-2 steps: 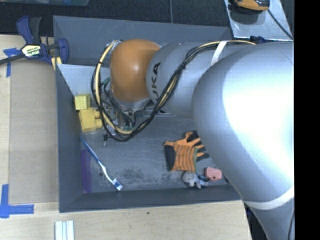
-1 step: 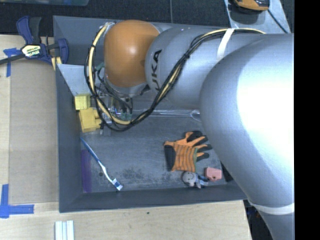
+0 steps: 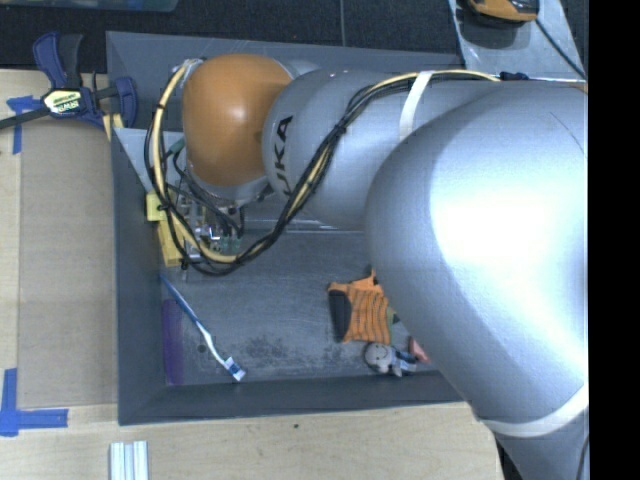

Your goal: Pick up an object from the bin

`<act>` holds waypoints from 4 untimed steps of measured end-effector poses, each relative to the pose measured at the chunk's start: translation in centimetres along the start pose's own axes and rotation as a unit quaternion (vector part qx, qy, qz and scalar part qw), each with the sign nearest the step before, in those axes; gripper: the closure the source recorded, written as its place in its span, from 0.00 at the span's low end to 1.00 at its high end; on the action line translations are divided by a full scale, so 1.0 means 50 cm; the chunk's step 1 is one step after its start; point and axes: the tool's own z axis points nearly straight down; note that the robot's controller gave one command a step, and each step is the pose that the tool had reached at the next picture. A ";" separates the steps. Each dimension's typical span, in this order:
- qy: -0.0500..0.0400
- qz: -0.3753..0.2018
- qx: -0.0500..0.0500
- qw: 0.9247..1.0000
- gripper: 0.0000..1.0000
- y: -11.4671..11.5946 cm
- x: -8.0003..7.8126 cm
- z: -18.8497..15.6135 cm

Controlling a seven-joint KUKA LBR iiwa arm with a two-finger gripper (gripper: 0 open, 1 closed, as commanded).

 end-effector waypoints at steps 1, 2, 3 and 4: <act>-0.007 0.152 -0.002 0.988 0.00 -0.015 0.005 0.057; -0.007 -0.013 0.000 1.000 1.00 -0.017 0.000 0.061; -0.006 -0.054 0.000 0.999 1.00 -0.016 0.000 0.060; -0.005 -0.055 0.000 0.998 1.00 -0.017 0.002 0.010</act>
Offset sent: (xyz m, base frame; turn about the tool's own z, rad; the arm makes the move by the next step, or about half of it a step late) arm -0.0011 -0.0069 -0.0293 -0.2719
